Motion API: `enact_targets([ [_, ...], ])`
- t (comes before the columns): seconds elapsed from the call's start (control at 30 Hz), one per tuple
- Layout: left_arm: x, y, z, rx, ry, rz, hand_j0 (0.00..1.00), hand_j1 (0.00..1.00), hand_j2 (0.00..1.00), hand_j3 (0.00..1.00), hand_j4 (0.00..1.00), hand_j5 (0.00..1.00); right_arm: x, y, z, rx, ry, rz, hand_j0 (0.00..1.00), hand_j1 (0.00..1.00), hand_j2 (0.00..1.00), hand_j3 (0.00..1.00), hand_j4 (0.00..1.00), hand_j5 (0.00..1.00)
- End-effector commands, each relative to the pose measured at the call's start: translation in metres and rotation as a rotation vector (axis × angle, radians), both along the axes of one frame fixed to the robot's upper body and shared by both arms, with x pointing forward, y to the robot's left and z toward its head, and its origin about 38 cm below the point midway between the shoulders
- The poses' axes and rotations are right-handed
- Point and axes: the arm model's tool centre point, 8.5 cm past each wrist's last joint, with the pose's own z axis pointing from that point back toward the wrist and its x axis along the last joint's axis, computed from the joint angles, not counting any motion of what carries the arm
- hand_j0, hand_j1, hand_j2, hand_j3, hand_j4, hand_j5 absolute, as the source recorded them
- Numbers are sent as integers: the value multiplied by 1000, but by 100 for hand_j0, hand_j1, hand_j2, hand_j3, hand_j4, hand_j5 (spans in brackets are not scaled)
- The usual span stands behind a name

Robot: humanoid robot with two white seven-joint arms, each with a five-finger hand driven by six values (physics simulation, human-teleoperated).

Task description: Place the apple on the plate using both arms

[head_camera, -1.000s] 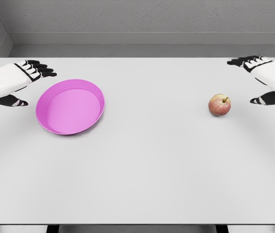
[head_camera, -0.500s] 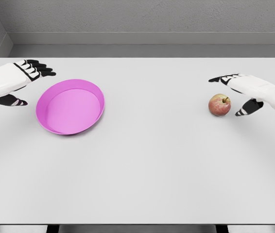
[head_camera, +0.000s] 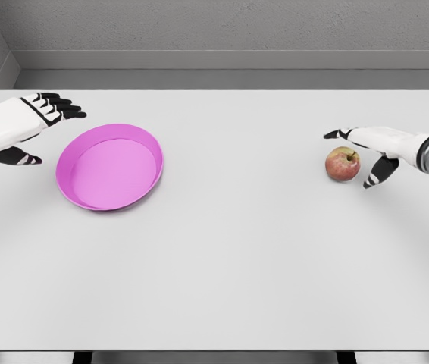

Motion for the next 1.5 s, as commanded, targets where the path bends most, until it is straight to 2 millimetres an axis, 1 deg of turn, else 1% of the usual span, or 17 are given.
enact_targets([
  [0.0, 0, 1, 1, -5, -1, 3, 100, 100, 100, 100, 100, 100, 1, -1, -9, -4, 26, -12, 100, 100, 100, 100, 100, 100],
  [0.1, 0, 1, 1, -5, 0, 2, 100, 100, 100, 100, 100, 100, 4, 4, -9, -10, 29, 0, 100, 100, 100, 100, 100, 100],
  [0.17, 0, 1, 2, -4, -1, 3, 100, 100, 100, 100, 100, 100, 9, 11, -14, -2, 37, 4, 100, 100, 100, 100, 100, 100],
  [0.23, 0, 1, 2, -4, -1, 3, 100, 100, 100, 100, 100, 100, 7, 14, -18, -8, 48, 13, 100, 100, 100, 100, 100, 100],
  [0.53, 0, 2, 1, -2, 1, 6, 100, 100, 100, 100, 100, 100, 8, 12, -23, -19, 62, 9, 100, 100, 100, 100, 100, 100],
  [0.57, 0, 2, 2, -2, -1, 4, 100, 100, 100, 100, 100, 100, 7, 12, -23, -20, 61, 11, 82, 82, 82, 82, 82, 82],
  [0.6, 0, 2, 2, -2, -1, 4, 100, 100, 100, 100, 100, 100, 7, 12, -23, -22, 63, 12, 67, 67, 67, 67, 67, 67],
  [0.63, 0, 2, 2, -2, -1, 4, 100, 100, 100, 100, 100, 100, 7, 12, -23, -22, 63, 13, 59, 59, 59, 59, 59, 59],
  [0.77, 0, 2, 2, -2, -1, 4, 100, 100, 100, 100, 100, 100, 7, 13, -23, -24, 61, 15, 54, 54, 54, 54, 54, 54],
  [1.03, 0, 2, 2, -2, -1, 4, 100, 100, 100, 100, 100, 100, 7, 14, -21, -23, 57, 19, 53, 53, 53, 53, 53, 53],
  [1.27, 0, 3, 2, -3, -2, 6, 100, 100, 100, 100, 100, 100, 10, 18, -12, -21, 34, 28, 53, 53, 53, 53, 53, 53],
  [1.4, 0, 3, 2, -3, -2, 6, 100, 100, 100, 100, 100, 100, 15, 19, -1, -18, 10, 32, 54, 54, 54, 54, 54, 54],
  [1.47, 0, 3, 3, -2, -4, 8, 100, 100, 100, 100, 100, 100, 18, 27, 4, -5, -5, 48, 54, 54, 54, 54, 54, 54],
])
